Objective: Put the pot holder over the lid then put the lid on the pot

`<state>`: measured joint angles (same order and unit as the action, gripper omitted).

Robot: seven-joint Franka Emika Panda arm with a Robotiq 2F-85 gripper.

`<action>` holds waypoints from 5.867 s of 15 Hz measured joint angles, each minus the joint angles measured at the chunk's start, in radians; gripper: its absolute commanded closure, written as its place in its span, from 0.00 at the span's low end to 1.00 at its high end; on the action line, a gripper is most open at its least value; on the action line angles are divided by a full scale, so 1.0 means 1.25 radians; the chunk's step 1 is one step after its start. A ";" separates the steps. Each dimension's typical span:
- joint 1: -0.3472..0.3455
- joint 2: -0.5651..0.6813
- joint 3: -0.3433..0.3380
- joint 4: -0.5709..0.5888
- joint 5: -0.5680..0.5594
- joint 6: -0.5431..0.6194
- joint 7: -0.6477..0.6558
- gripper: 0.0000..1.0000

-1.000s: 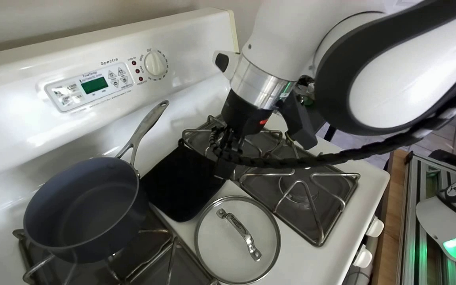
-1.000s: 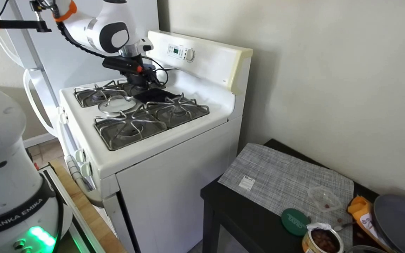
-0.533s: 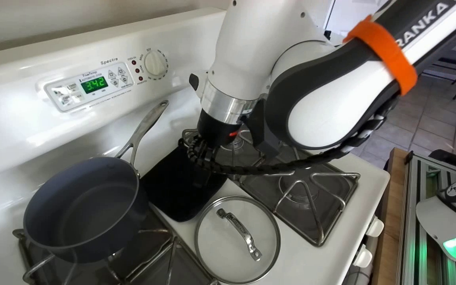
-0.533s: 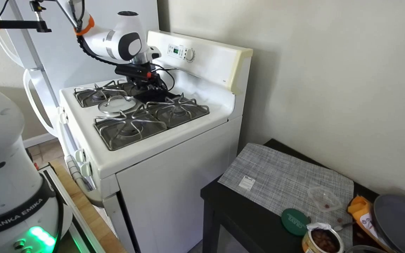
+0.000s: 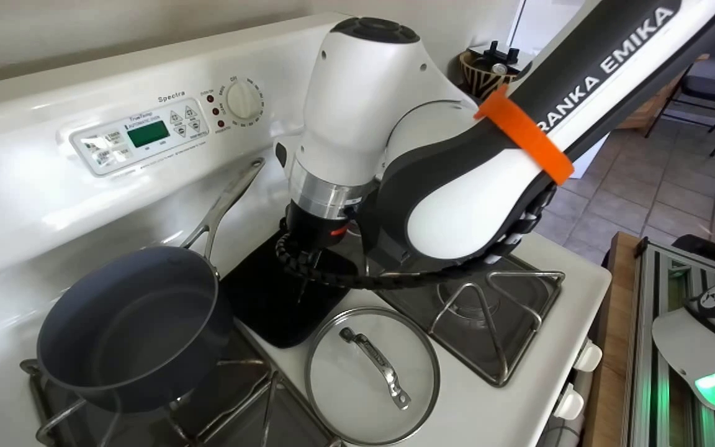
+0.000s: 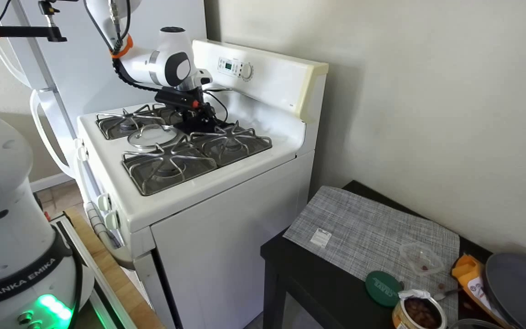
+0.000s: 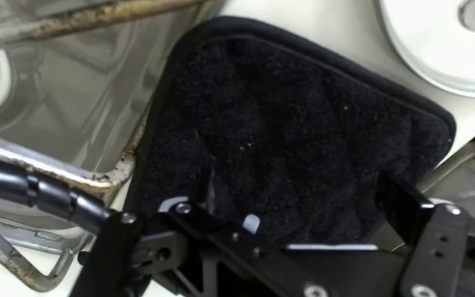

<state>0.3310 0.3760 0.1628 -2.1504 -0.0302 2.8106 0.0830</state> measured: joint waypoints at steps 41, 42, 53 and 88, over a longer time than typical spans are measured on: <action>-0.056 -0.247 0.158 -0.167 0.375 -0.134 -0.134 0.98; -0.054 -0.262 0.159 -0.185 0.394 -0.134 -0.148 0.98; -0.015 -0.307 0.158 -0.269 0.488 -0.133 -0.205 0.45; 0.000 -0.296 0.149 -0.254 0.419 -0.127 -0.131 0.00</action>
<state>0.3315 0.0054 0.3492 -2.4684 0.4937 2.6519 -0.0802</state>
